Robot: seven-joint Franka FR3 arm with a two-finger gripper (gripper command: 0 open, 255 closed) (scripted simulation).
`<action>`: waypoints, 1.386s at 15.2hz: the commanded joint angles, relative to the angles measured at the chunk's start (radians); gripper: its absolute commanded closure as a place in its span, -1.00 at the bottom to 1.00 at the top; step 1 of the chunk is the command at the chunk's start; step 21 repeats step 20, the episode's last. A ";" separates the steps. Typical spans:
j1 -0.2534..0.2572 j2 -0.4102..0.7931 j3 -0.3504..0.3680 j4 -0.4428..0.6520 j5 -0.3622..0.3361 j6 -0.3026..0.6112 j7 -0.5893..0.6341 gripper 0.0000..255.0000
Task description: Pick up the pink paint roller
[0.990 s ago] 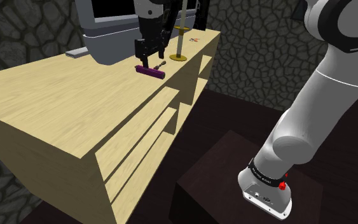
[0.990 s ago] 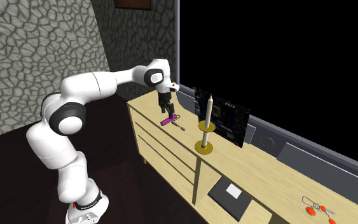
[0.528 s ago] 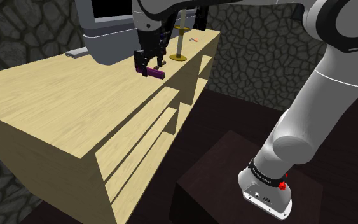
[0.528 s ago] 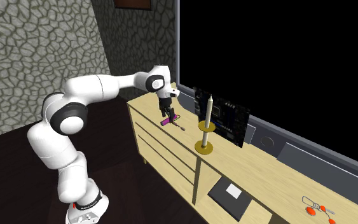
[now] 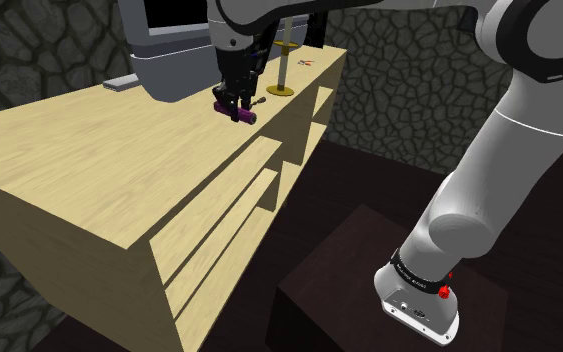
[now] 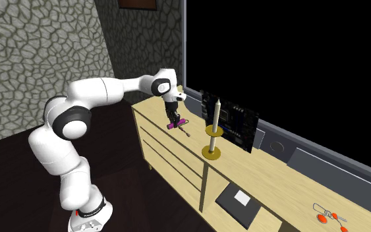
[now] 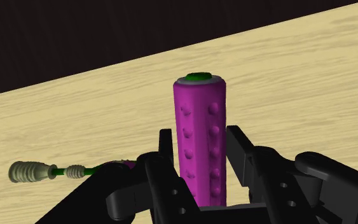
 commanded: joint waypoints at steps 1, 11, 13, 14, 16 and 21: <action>0.000 0.000 0.000 0.000 0.000 0.000 0.000 1.00; 0.002 0.003 0.002 0.110 0.002 -0.107 -0.014 1.00; 0.002 0.006 0.002 0.141 0.001 -0.134 -0.017 1.00; 0.003 0.008 0.003 0.157 0.000 -0.148 -0.018 1.00; 0.004 0.013 0.003 0.190 -0.001 -0.176 -0.021 1.00; 0.005 0.020 0.004 0.227 -0.003 -0.207 -0.023 1.00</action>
